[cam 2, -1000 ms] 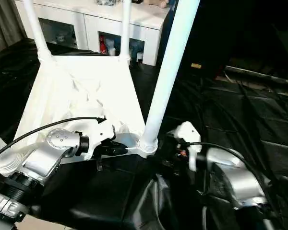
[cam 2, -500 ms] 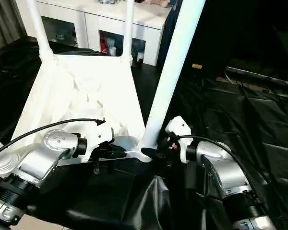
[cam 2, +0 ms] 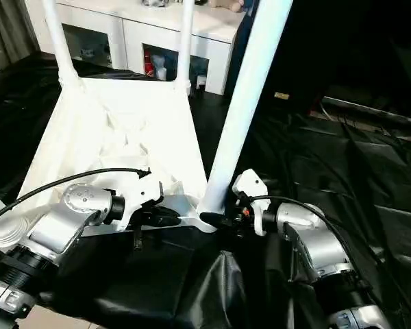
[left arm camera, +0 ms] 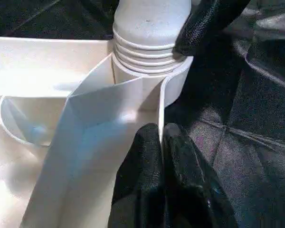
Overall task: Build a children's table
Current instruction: Rotate leg to tighten
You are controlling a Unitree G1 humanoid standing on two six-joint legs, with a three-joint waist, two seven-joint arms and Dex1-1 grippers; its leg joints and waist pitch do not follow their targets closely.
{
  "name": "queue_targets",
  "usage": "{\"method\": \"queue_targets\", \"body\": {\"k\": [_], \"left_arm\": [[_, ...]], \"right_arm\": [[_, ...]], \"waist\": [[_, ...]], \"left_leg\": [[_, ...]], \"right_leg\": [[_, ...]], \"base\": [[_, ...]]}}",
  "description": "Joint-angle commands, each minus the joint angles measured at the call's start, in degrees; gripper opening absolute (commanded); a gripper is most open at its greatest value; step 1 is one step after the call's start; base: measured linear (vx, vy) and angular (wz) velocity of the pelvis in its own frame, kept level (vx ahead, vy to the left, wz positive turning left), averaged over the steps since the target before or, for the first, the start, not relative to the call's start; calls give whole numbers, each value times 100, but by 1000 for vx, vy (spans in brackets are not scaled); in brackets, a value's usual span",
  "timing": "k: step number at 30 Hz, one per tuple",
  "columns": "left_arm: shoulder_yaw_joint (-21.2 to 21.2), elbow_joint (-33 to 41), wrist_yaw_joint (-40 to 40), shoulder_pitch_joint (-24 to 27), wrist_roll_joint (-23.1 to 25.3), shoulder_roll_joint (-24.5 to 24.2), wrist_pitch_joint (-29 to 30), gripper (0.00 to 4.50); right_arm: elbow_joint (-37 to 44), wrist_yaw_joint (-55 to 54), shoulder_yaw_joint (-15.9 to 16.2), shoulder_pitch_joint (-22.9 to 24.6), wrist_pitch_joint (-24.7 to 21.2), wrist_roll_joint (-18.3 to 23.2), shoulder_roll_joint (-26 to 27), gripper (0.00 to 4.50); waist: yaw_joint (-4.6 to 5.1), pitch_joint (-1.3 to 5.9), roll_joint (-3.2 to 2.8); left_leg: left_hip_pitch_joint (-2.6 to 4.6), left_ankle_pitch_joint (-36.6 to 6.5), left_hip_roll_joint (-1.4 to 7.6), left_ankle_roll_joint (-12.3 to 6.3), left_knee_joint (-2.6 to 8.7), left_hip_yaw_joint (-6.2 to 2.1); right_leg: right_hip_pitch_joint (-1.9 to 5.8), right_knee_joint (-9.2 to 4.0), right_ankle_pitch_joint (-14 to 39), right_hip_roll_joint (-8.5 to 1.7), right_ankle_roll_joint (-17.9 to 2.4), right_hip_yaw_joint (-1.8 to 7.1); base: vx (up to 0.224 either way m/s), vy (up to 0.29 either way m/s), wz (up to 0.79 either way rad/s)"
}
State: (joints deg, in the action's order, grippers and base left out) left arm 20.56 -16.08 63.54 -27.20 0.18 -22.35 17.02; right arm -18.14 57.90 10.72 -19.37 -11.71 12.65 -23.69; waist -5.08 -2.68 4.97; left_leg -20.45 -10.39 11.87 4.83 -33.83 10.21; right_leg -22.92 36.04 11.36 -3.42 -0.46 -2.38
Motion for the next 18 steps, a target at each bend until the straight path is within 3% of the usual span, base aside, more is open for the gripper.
{"method": "queue_targets", "body": {"k": [1,6,8,12,14,16,18], "left_arm": [[104,-145,48,48,-13,7,7,0],[57,-135,18,121,-15,-47,6,0],[39,-166,-32,120,-11,-27,34,0],[-196,-471,-884,-51,83,404,340,0],[-250,-661,-1263,-162,162,605,381,0],[-292,-814,-1597,-258,235,770,448,0],[-344,-1338,-2452,-651,432,1267,592,0]], "right_arm": [[-69,55,32,-76,54,-48,-73,273],[-203,107,61,-112,114,-79,7,272],[-237,59,51,-111,113,-90,36,272],[-594,-840,-279,-128,-32,-93,435,272],[-745,-1232,-424,-126,-135,-57,627,272],[-861,-1576,-538,-126,-211,-38,786,272],[-1184,-2946,-859,-202,-348,-116,1395,271]], "waist": [[-11,293,11],[-6,285,51],[-9,284,37],[23,254,63],[47,250,79],[63,258,83],[67,262,56]], "left_leg": [[25,-1216,140,-97,387,-33],[20,-1261,141,-82,396,-36],[22,-1255,140,-83,399,-38],[32,-1455,128,-5,415,-42],[38,-1580,113,77,422,-62],[35,-1623,117,69,421,-75],[78,-1740,106,83,414,-76]], "right_leg": [[230,-509,1595,-412,-902,228],[225,-517,1687,-412,-868,224],[224,-514,1692,-414,-867,227],[195,-562,2149,-418,-780,218],[181,-620,2648,-428,-579,205],[183,-639,2799,-441,-496,205],[132,-672,2916,-429,-441,196]], "base": [[0,0,0],[0,0,0],[0,0,0],[0,0,0],[0,0,0],[0,0,0],[0,0,0]]}}
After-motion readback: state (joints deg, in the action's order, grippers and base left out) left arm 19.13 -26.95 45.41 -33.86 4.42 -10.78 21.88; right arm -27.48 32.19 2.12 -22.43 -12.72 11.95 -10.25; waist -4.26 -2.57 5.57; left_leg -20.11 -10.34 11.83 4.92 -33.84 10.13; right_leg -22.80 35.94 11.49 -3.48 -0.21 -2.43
